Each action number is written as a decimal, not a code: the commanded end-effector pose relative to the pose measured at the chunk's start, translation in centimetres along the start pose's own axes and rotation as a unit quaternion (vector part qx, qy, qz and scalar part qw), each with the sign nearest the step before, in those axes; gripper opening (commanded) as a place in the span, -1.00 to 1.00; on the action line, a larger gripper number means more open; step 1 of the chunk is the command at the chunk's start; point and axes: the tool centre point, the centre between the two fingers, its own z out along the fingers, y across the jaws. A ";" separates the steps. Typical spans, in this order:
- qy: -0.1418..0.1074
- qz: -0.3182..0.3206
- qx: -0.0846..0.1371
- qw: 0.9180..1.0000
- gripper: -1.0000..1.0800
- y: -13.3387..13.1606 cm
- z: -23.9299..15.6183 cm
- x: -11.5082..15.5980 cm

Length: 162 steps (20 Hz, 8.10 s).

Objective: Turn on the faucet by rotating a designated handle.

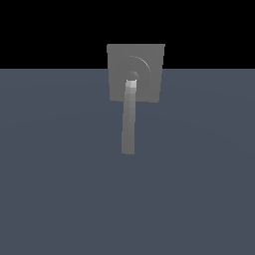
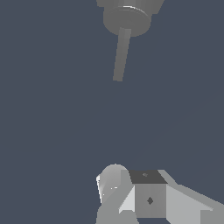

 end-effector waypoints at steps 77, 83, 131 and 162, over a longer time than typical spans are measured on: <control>-0.518 -0.385 -0.760 0.073 -1.00 -22.0 -7.7 11.3; -0.631 -0.357 -0.683 -0.092 -1.00 -24.1 -1.1 14.9; -0.723 -0.062 0.032 -0.687 -1.00 -2.7 38.4 19.7; -0.717 -0.062 0.028 -0.693 -1.00 7.4 37.9 17.8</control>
